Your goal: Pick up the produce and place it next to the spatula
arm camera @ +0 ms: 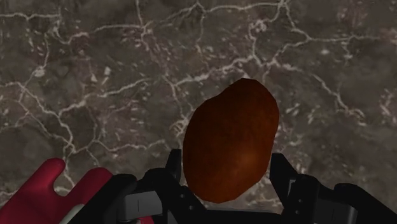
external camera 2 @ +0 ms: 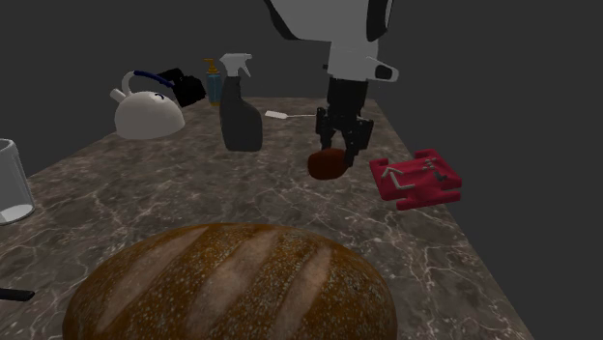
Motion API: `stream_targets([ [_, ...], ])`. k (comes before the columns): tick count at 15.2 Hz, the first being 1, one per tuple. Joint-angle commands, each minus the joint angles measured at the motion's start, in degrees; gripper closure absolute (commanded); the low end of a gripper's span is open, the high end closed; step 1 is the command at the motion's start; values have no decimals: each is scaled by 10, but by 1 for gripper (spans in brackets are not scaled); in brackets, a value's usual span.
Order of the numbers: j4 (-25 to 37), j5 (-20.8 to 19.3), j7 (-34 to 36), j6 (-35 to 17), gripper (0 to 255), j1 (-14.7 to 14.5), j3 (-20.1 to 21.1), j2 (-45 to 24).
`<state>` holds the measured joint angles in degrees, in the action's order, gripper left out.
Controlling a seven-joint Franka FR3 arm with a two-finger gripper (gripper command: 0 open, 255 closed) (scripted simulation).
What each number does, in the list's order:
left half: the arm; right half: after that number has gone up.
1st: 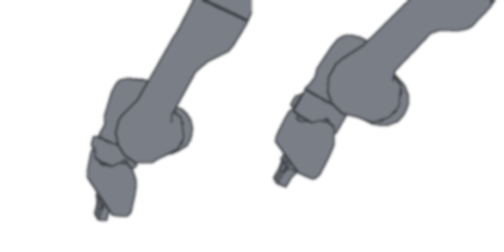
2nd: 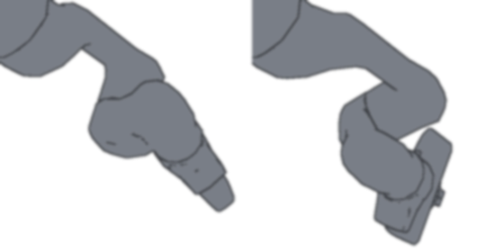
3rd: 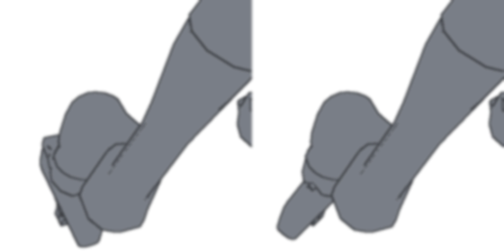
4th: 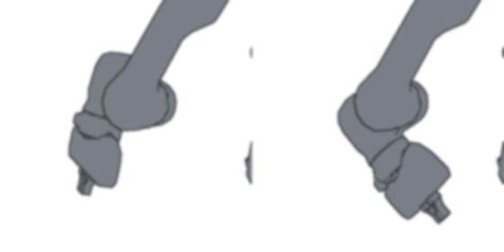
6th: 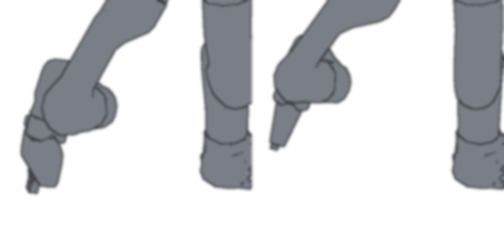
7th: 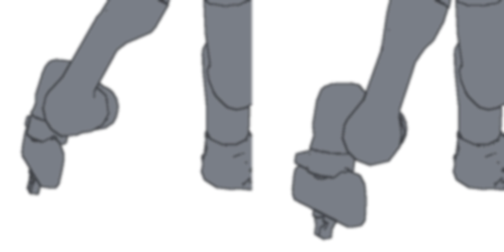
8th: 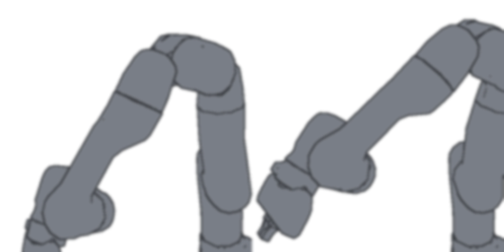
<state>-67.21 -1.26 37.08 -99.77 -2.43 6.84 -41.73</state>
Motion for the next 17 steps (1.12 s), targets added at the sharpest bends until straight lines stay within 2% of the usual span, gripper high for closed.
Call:
stream_targets([
  [1,13,0,0,15,255,0,0,3],
  [10,74,1,2,82,255,-2,1,7],
  [17,146,0,3,143,255,-6,1,-3],
])
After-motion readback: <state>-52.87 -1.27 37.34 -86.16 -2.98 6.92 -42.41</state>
